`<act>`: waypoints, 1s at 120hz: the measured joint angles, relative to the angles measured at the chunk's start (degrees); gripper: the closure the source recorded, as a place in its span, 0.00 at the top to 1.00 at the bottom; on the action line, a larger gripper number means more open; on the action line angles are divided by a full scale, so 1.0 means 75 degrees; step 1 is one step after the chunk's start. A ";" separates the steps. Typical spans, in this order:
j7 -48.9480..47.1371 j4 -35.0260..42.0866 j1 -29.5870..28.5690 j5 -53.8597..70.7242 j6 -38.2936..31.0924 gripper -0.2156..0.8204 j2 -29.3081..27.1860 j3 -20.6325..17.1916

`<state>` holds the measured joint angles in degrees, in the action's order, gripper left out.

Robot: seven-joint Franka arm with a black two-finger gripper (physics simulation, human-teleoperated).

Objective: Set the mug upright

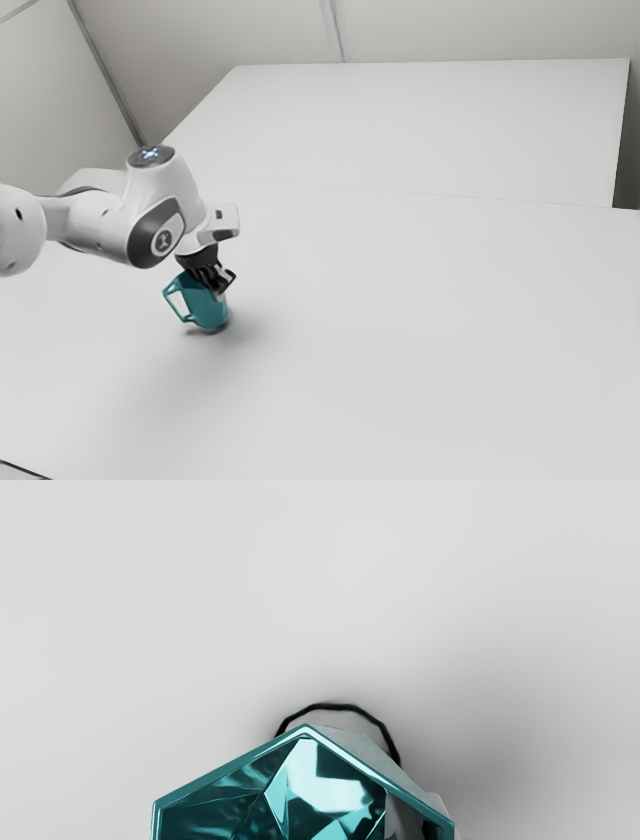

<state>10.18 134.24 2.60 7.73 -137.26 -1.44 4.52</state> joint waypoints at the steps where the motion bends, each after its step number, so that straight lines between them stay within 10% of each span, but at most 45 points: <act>1: -0.0006 0.0000 0.0001 0.0000 -0.0005 0.03 0.0007 0.0000; 14: -0.0089 0.0000 0.0010 -0.0006 -0.0056 0.07 0.0072 -0.0003; 57: -0.0212 -0.0603 -0.0016 -0.0176 0.0437 0.62 -0.0213 -0.0001; 120: -0.0967 -0.5074 -0.0052 -0.0717 0.5629 0.76 -0.0161 -0.0006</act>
<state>2.93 96.18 2.21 2.36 -95.05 -2.65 4.48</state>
